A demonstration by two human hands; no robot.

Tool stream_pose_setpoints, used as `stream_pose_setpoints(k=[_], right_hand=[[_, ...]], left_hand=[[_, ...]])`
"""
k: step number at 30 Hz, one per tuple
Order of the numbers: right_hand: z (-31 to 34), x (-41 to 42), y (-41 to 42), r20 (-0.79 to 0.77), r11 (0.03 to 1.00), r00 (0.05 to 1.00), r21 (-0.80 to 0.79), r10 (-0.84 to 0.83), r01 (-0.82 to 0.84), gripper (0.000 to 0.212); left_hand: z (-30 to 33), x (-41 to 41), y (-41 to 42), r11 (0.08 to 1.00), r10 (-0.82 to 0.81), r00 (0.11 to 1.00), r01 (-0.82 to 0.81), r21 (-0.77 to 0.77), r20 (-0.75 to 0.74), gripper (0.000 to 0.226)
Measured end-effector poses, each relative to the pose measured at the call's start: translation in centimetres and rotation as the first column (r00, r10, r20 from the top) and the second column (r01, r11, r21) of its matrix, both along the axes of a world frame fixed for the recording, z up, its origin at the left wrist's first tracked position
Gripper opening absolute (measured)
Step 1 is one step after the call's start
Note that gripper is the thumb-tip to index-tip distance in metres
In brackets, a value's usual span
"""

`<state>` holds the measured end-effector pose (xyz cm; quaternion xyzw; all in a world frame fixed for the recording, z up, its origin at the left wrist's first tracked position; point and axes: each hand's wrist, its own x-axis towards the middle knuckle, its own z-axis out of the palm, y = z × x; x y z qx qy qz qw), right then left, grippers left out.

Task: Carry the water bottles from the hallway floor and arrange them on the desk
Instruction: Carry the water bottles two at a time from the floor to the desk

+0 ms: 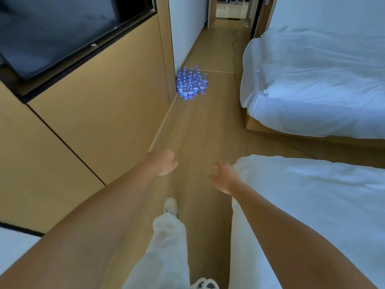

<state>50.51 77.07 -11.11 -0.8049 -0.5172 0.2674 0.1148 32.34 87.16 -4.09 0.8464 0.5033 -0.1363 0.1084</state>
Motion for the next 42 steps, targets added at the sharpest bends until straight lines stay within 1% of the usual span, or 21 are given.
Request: stream_pose_setpoints(k=[6, 12, 16, 19, 23, 30, 34, 37, 40, 42], right_hand=[[-0.8, 4.7, 9.0, 0.026, 1.0, 0.999, -0.015, 0.018, -0.018, 0.054], [-1.2, 11.3, 22.2, 0.043, 0.999, 0.999, -0.038, -0.012, 0.013, 0.053], [-0.5, 15.5, 31.1, 0.039, 0.996, 0.999, -0.078, -0.03, 0.033, 0.053], [0.1, 18.7, 37.1, 0.03, 0.996, 0.998, -0.066, -0.049, 0.051, 0.053], [0.5, 22.4, 43.1, 0.009, 0.994, 0.996, -0.06, -0.087, 0.088, 0.055], [-0.8, 29.1, 54.1, -0.038, 0.995, 0.995, -0.046, -0.092, 0.09, 0.052], [-2.0, 34.5, 61.1, -0.057, 0.996, 0.996, -0.048, -0.072, 0.069, 0.053], [-2.7, 39.7, 67.2, -0.052, 0.996, 0.997, -0.073, -0.052, 0.048, 0.052], [-2.3, 45.6, 73.8, -0.057, 0.996, 0.997, -0.076, -0.05, 0.045, 0.051], [-2.1, 51.8, 82.3, -0.051, 0.992, 0.998, -0.125, -0.021, 0.015, 0.052]], left_hand=[[-2.2, 5.4, 9.6, 0.999, -0.037, 0.999, 0.037, 0.007, -0.004, 0.037], [-4.0, 12.1, 23.2, 0.999, 0.01, 0.998, -0.007, -0.038, 0.059, 0.037], [-3.7, 15.9, 32.7, 0.994, 0.051, 0.996, -0.044, -0.095, 0.078, 0.034], [-3.2, 18.7, 39.4, 0.992, 0.069, 0.993, -0.059, -0.109, 0.091, 0.032], [-3.3, 22.3, 45.6, 0.994, 0.04, 0.996, -0.031, -0.108, 0.084, 0.032], [-5.6, 28.6, 55.2, 0.989, 0.055, 0.994, -0.041, -0.14, 0.099, 0.027], [-7.2, 33.6, 62.0, 0.984, 0.089, 0.991, -0.072, -0.166, 0.098, 0.02], [-8.0, 38.6, 68.0, 0.977, 0.121, 0.988, -0.102, -0.187, 0.097, 0.022], [-7.7, 44.4, 74.0, 0.961, 0.145, 0.985, -0.118, -0.252, 0.093, 0.022], [-7.7, 50.3, 81.6, 0.938, 0.221, 0.972, -0.188, -0.291, 0.086, 0.024]])
